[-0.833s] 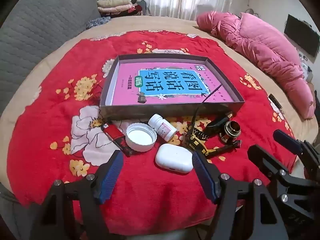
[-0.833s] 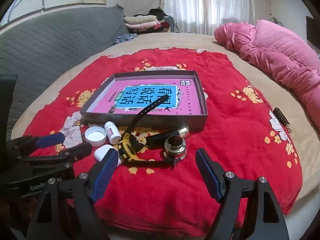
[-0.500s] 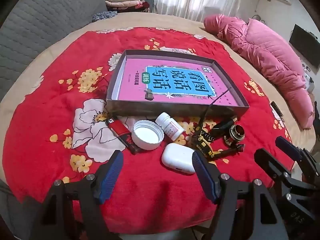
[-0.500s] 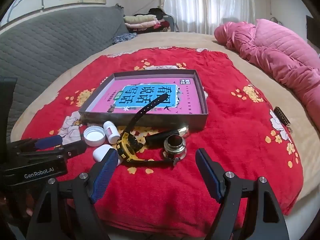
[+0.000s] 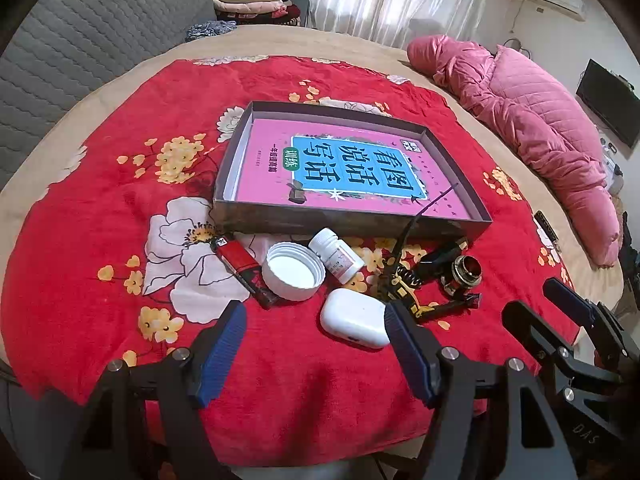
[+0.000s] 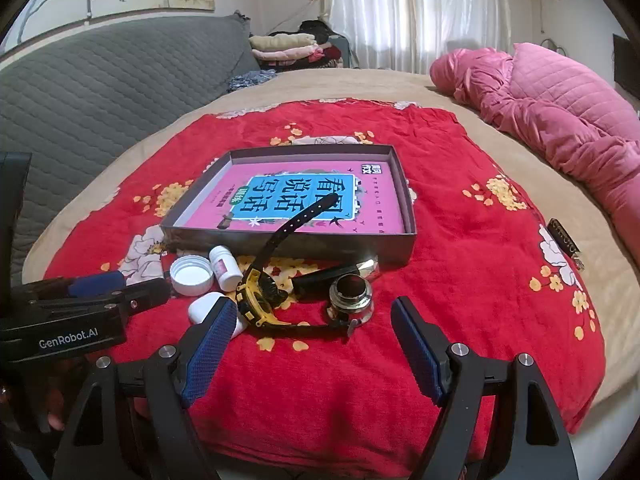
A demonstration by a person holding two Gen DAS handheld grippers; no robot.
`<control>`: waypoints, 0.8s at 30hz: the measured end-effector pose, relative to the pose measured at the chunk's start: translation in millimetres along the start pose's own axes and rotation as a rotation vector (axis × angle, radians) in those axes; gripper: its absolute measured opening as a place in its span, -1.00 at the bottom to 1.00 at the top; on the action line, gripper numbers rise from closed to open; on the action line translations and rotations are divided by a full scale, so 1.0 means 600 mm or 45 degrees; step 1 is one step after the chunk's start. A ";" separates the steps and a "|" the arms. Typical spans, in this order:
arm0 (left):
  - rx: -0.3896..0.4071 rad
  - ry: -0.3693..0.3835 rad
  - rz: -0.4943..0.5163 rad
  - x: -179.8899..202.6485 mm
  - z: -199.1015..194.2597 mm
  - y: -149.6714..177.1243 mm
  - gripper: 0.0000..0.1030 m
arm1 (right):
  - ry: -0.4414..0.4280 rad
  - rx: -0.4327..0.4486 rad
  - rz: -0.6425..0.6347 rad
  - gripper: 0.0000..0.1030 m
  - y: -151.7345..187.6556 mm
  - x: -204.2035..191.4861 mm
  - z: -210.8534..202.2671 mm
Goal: Organize rigid objects
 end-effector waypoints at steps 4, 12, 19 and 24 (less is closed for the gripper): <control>0.001 -0.002 0.009 0.002 0.000 0.001 0.37 | 0.000 0.002 -0.001 0.56 0.000 0.000 0.001; 0.006 -0.003 0.020 0.003 -0.001 0.000 0.37 | 0.007 0.016 0.002 0.56 -0.002 0.003 0.000; 0.018 -0.007 0.024 0.003 -0.003 -0.003 0.37 | 0.016 0.037 0.000 0.56 -0.007 0.004 -0.003; 0.028 -0.012 0.032 0.004 -0.005 -0.004 0.37 | 0.016 0.039 -0.002 0.56 -0.007 0.005 -0.004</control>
Point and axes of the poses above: each gripper's, at about its wrist camera, not at the fingertips, and z roughly the way its jaws point, x to its right, y to its underside, the point moved 6 cm from there along z, roughly the way its jaws point, and after that the axes turned 13 degrees about y, right-handed, at the moved point
